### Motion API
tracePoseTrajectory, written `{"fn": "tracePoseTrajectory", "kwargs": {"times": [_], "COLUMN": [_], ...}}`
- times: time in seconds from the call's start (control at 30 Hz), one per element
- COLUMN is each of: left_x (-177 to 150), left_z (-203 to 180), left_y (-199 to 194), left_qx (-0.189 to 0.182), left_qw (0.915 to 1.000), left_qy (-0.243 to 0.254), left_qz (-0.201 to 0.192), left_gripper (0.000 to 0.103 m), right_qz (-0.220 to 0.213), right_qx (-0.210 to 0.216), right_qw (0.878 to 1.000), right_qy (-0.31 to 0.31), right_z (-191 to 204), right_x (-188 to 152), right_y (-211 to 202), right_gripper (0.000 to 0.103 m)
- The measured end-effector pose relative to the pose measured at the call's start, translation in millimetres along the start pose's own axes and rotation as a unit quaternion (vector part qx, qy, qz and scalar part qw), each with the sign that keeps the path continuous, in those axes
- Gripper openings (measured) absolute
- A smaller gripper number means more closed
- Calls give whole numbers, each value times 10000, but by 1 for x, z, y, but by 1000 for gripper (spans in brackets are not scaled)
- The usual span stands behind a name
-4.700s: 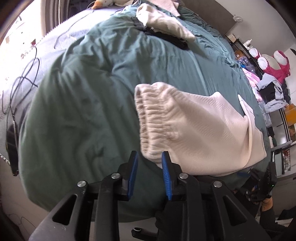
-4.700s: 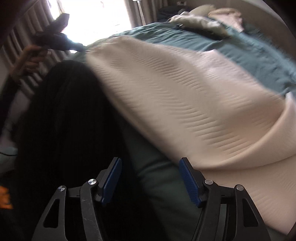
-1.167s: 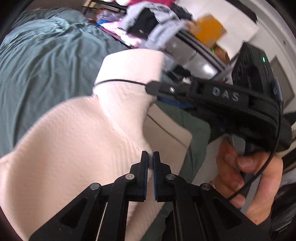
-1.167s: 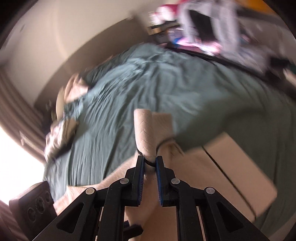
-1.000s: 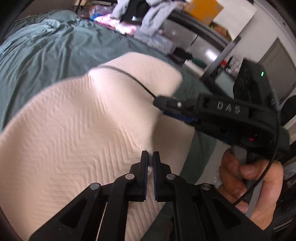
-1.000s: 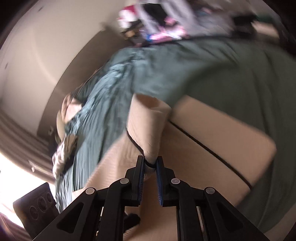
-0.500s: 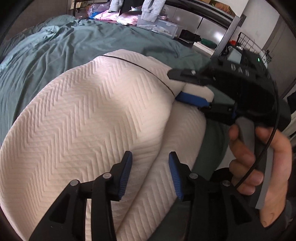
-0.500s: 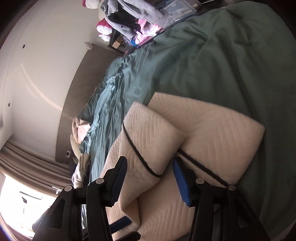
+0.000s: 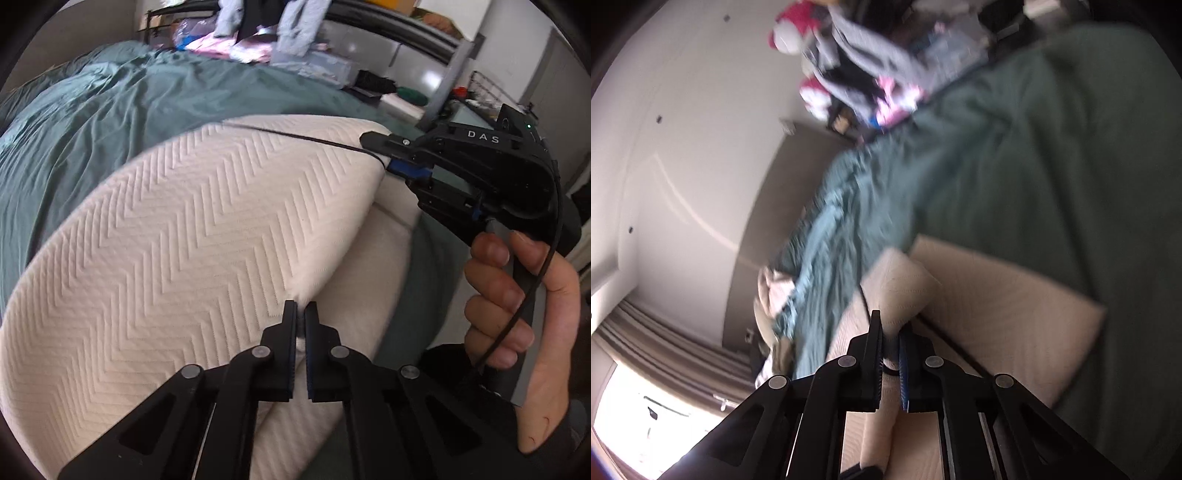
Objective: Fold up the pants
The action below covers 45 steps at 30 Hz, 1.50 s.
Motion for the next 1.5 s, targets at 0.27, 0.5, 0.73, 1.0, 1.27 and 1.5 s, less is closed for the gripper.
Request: {"fn": "tracePoseTrajectory", "kwargs": {"times": [0.27,0.5,0.73,1.0,1.27,1.5], "left_x": [-5,-29,-21,-5,-67,-86], "left_z": [-40,-25,-15,186,382,411], "left_y": [-29,18,-22,-129,-179,-168], "left_qx": [-556,-708,-695,565,1396,1342], "left_qw": [9981,9941,9943,9894,9348,9217], "left_qy": [199,-157,-128,-1333,-3267,-3635], "left_qz": [198,801,803,132,-13,192], "left_gripper": [3,4,28,51,51,50], "right_qz": [-389,264,358,-91,1385,2156], "right_qx": [-347,-885,-1633,-2177,-1176,-1326], "right_qw": [9986,9906,9852,9727,9588,9398], "right_qy": [5,1009,378,-802,-2185,-2296], "right_z": [-6,-67,-53,8,66,47], "right_x": [5,-14,-5,52,82,89], "right_y": [-51,-37,-41,-59,56,116], "right_gripper": [103,103,103,103,103,103]}}
Point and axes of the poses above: each gripper's, at about its wrist camera, not at the fingertips, and y roughly the way its jaws point, z to its left, x to its top, the point moved 5 cm from there along y, roughly the way its jaws point, and after that the axes turned 6 degrees about -y, right-handed, at the moved point
